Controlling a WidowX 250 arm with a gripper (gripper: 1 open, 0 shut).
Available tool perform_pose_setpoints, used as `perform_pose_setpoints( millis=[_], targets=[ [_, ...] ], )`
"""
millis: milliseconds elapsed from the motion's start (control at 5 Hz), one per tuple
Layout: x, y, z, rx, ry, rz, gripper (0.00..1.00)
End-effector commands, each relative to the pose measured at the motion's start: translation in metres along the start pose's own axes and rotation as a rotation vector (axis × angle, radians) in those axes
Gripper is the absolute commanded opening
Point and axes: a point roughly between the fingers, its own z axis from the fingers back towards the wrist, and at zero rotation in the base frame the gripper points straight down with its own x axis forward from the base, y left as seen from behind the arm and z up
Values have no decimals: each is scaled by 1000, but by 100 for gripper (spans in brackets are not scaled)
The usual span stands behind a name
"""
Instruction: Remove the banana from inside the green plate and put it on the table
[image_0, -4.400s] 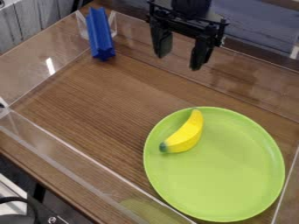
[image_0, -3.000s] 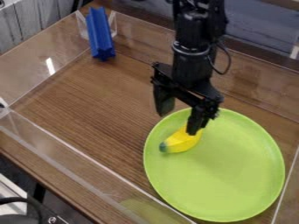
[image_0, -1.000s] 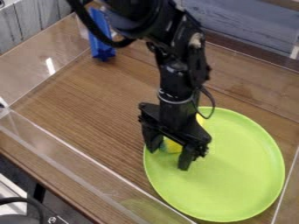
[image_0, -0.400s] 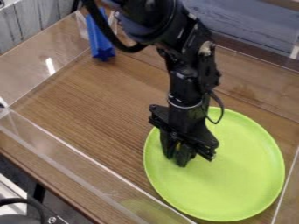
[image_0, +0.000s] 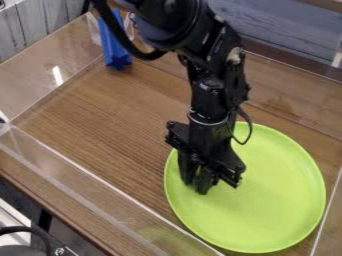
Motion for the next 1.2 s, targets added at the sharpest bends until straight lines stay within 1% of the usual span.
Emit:
perform_pose_setpoints(
  millis=[0, 200, 400, 800, 1000],
  targets=[
    [4, 0, 16, 7, -45, -26, 0],
    [5, -8, 17, 13, -38, -54, 100],
    [7, -17, 16, 17, -34, -82, 0],
    [9, -26, 19, 27, -22, -155, 0],
    [11, -20, 19, 32, -15, -182, 0]
  ],
)
